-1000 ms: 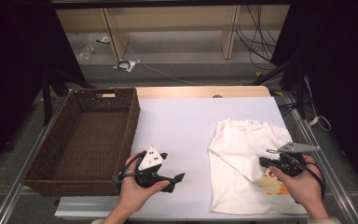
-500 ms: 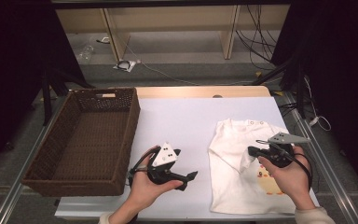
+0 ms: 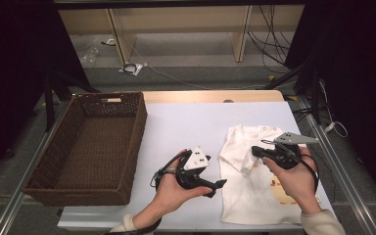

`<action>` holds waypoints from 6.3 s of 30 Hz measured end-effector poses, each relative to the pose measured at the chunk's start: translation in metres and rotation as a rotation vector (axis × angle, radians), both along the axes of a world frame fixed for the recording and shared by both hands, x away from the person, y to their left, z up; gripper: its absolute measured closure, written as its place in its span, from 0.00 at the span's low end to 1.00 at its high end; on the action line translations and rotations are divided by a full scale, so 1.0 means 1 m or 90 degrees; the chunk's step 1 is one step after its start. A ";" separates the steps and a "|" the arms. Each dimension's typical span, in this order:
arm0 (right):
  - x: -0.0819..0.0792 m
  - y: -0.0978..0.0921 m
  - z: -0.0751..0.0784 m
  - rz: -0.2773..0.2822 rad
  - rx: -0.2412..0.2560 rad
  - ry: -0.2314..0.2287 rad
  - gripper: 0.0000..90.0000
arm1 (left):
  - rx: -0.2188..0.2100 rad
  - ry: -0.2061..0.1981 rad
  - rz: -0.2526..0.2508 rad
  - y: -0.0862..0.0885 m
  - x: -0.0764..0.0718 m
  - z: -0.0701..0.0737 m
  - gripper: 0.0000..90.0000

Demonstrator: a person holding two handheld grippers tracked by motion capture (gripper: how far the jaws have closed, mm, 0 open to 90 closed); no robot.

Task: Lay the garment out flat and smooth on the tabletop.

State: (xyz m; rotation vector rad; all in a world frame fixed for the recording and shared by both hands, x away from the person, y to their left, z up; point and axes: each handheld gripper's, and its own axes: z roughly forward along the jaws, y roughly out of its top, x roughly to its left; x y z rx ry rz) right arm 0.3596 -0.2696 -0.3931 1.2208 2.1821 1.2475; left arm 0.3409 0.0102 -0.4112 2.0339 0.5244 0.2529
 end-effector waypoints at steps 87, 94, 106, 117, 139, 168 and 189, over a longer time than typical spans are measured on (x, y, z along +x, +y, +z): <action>-0.010 -0.030 -0.038 -0.073 0.042 -0.133 0.47 | -0.026 -0.082 0.090 0.004 0.020 -0.007 0.93; -0.013 -0.030 -0.043 -0.072 0.032 -0.134 0.45 | -0.038 -0.083 0.113 0.013 0.022 -0.002 0.93; -0.019 -0.033 -0.048 -0.068 0.033 -0.121 0.45 | -0.046 -0.081 0.158 0.028 0.028 0.000 0.93; -0.022 -0.033 -0.048 -0.064 0.033 -0.117 0.46 | -0.053 -0.088 0.195 0.043 0.031 0.006 0.93; -0.023 -0.034 -0.048 -0.071 0.042 -0.116 0.46 | -0.037 -0.074 0.261 0.071 0.034 0.001 0.93; -0.023 -0.030 -0.050 -0.059 0.036 -0.109 0.46 | -0.016 -0.038 0.332 0.101 0.043 -0.010 0.93; -0.023 -0.028 -0.053 -0.058 0.032 -0.111 0.46 | 0.030 -0.027 0.355 0.103 0.045 -0.023 0.93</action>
